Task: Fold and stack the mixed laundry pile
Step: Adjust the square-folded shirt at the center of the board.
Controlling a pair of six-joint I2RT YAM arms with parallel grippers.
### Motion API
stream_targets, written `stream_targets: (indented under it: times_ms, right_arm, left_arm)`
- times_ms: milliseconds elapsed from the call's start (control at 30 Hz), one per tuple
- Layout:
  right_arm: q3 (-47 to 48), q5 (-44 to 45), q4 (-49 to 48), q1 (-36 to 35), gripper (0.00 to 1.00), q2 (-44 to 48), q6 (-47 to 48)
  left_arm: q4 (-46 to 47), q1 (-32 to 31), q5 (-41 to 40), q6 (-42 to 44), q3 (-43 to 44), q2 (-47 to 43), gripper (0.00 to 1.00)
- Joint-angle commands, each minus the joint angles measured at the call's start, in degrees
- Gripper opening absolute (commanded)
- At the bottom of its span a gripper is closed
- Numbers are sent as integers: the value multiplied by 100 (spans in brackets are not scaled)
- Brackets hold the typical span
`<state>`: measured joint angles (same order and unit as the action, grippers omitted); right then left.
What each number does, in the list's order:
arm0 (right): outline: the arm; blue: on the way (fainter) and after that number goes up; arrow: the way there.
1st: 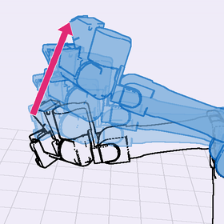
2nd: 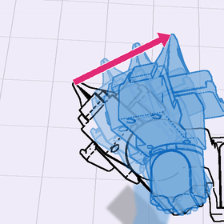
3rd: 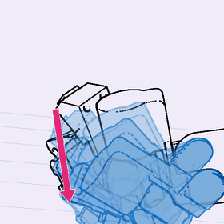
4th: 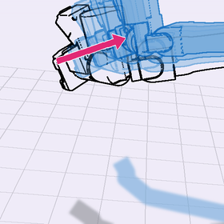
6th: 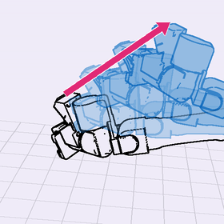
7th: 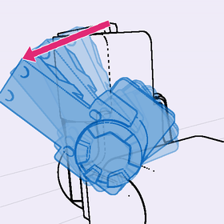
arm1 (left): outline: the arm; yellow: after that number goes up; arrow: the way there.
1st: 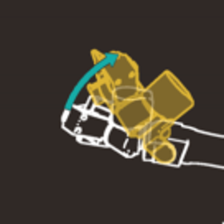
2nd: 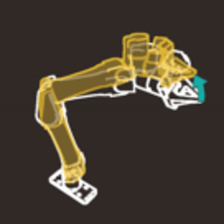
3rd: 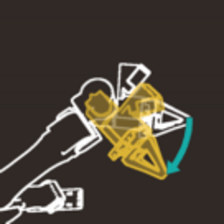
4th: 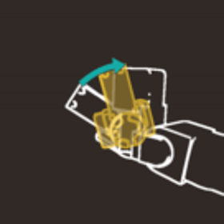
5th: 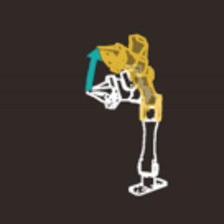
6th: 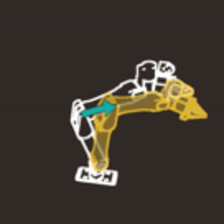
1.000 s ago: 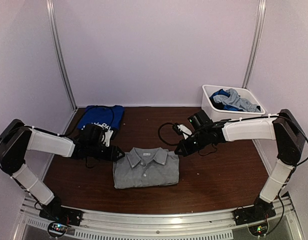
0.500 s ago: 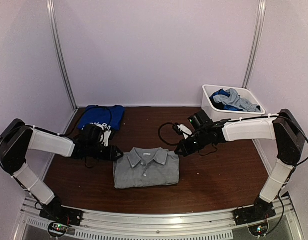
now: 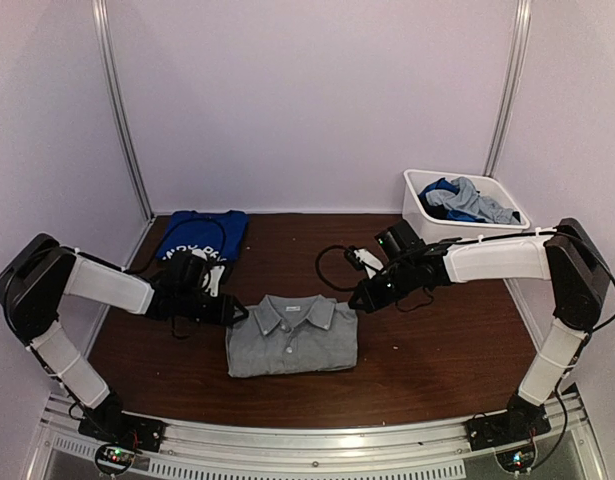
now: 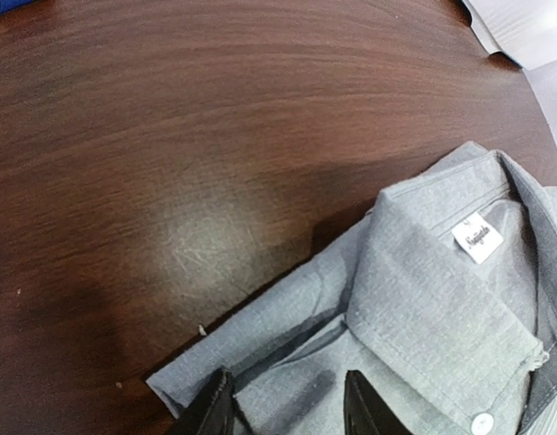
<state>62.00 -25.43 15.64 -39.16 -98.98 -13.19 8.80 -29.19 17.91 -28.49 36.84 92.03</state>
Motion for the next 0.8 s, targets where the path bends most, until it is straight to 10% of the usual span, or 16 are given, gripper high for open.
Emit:
stream_targets:
  times_ms: [0,333,767]
  right_arm:
    - [27,56,-26,-29,0,-1,49]
    - [41,12,-43,-26,0,72,32]
    - [428,-254,-64,-146,0,412,68]
  left_arm:
    - [306,37,152,-116,-29,222,43]
    - [442,36,40,-197,-324,-666,1]
    - [-471,44,-757,-278,-594,-2042,0]
